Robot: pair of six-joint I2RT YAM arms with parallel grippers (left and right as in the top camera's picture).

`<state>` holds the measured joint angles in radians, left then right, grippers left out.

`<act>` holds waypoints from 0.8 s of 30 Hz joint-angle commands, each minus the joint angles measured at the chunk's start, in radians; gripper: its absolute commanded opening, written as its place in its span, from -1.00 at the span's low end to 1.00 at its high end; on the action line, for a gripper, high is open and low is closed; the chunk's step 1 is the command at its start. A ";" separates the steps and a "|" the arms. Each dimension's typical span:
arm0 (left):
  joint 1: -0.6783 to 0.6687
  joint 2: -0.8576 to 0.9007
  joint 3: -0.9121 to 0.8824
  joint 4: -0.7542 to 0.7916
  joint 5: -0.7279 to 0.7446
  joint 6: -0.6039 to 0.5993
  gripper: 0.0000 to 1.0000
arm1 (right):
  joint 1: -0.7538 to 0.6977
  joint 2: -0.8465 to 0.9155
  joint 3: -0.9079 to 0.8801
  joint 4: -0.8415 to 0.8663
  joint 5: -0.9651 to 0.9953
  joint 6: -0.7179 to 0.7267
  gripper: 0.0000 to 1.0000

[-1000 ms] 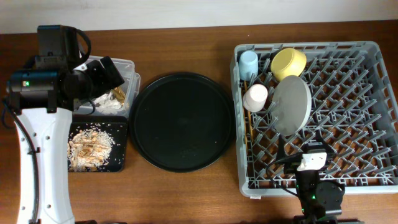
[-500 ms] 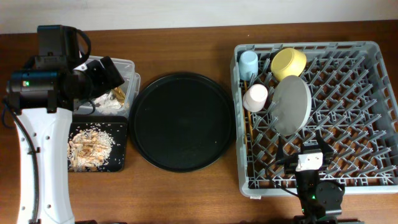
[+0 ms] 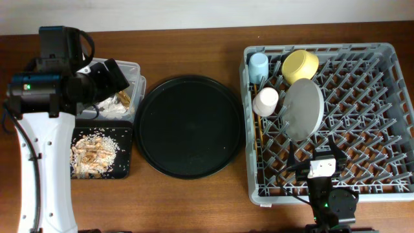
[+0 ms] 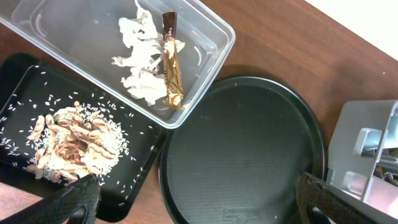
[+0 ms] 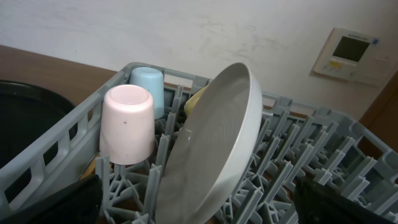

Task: Sort waste into correct bins and load items into the dishwasher rack

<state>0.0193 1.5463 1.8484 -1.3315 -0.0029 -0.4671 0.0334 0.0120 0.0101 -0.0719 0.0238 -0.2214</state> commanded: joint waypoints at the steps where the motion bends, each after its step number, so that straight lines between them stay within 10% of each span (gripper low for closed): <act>1: -0.037 -0.097 0.002 0.002 0.004 0.013 0.98 | 0.006 -0.006 -0.005 -0.010 -0.013 -0.007 0.97; 7: -0.232 -0.361 -0.088 0.002 0.004 0.013 0.98 | 0.006 -0.004 -0.005 -0.010 -0.013 -0.007 0.97; 14: -0.232 -0.842 -0.698 0.105 -0.015 0.012 0.98 | 0.006 -0.004 -0.005 -0.010 -0.013 -0.007 0.97; 24: -0.026 -1.369 -1.606 1.441 0.095 0.012 0.98 | 0.006 -0.004 -0.005 -0.010 -0.013 -0.007 0.97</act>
<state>-0.0425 0.2314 0.3855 -0.0921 -0.0044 -0.4667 0.0334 0.0139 0.0109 -0.0746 0.0124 -0.2214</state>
